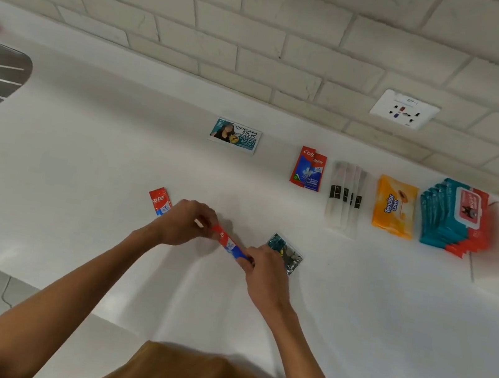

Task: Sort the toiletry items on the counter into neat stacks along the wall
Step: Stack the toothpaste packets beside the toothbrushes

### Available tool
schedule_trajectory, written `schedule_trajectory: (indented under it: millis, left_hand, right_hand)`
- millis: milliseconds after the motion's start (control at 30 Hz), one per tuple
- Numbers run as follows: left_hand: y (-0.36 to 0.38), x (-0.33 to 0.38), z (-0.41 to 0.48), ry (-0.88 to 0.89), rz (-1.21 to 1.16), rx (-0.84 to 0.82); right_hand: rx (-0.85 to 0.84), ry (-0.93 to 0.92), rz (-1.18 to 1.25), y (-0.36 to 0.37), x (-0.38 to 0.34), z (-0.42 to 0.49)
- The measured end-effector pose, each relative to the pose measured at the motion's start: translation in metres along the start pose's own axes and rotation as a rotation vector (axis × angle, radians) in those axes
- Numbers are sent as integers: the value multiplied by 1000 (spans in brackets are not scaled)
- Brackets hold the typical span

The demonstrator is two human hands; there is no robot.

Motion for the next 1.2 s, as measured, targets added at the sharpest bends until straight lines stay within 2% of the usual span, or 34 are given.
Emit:
schedule_trajectory:
  millis: [133, 200, 333, 433, 700, 867, 967, 1033, 1200]
  left_hand:
    - [-7, 19, 12, -69, -474, -6]
    - [-6, 28, 23, -124, -636, 41]
    - [-6, 52, 45, -190, -806, 206]
    - [4, 65, 60, -209, -863, 248]
    - [36, 85, 99, -214, -802, 186]
    - [31, 95, 134, -182, -575, 254]
    - [21, 95, 158, -162, -362, 347]
    - [20, 92, 175, -163, -273, 350]
    - [26, 88, 205, -152, -80, 296]
  right_hand:
    - [36, 73, 273, -22, 5, 1]
    - [90, 123, 384, -34, 6, 3]
    - [210, 175, 503, -59, 9, 14]
    - [288, 202, 533, -76, 12, 21]
    - [465, 262, 680, -109, 38, 46]
    - [580, 334, 768, -129, 68, 76]
    - [662, 368, 696, -144, 85, 99]
    - [686, 375, 612, -151, 92, 115]
    - [610, 373, 423, -154, 97, 152]
Point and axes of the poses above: each hand's wrist, its own z-axis towards the middle knuckle, its own y-axis out of the palm, x = y × z, the point moved 6 cm from there along z, towards the middle knuckle, and after that the axes turned 6 degrees about z, right-handed, at the moved point
